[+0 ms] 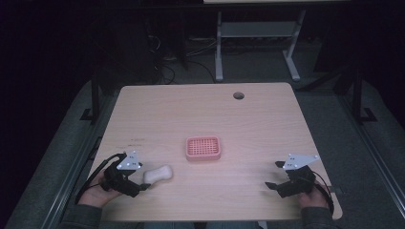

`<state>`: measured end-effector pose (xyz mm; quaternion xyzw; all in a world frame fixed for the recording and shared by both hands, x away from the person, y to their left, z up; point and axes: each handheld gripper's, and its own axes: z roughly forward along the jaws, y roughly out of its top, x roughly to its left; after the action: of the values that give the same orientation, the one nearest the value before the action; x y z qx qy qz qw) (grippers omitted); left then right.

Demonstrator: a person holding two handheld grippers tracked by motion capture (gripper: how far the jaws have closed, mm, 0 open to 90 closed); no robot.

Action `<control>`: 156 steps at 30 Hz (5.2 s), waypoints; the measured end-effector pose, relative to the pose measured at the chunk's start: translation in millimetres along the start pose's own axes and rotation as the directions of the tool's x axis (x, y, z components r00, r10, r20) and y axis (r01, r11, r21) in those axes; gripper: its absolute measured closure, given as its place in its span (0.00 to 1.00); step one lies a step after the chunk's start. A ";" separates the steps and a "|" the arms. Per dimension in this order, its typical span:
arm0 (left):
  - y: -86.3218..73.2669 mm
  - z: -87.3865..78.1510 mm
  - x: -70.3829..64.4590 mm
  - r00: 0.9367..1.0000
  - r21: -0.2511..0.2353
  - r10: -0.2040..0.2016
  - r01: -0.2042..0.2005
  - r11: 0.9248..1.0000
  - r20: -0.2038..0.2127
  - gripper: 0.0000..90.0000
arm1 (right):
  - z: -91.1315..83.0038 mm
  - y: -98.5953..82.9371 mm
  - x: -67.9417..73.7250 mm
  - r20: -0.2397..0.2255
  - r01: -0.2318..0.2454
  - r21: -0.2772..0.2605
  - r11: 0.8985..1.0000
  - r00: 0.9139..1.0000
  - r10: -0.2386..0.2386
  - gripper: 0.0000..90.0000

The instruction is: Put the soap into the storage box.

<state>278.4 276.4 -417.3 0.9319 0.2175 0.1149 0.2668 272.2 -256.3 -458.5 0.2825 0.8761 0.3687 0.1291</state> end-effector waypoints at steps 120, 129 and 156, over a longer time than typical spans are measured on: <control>84.8 47.0 26.0 0.980 0.214 0.065 -0.105 0.971 0.187 0.55 | -0.8 -1.7 -2.0 0.055 -0.018 -0.045 0.999 0.998 0.020 0.15; 104.3 47.8 28.3 0.976 0.216 0.095 -0.138 0.967 0.198 0.55 | -2.7 -3.1 -3.0 0.054 -0.028 -0.054 0.998 0.998 0.031 0.15; 155.2 60.0 34.3 0.964 0.203 0.158 -0.203 0.958 0.215 0.55 | -3.6 -4.2 -2.4 0.043 -0.032 -0.066 0.997 0.998 0.035 0.15</control>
<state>381.7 147.1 -379.0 0.9786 0.1153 0.0214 0.1690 270.8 -262.1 -458.9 0.3008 0.8556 0.3930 0.1515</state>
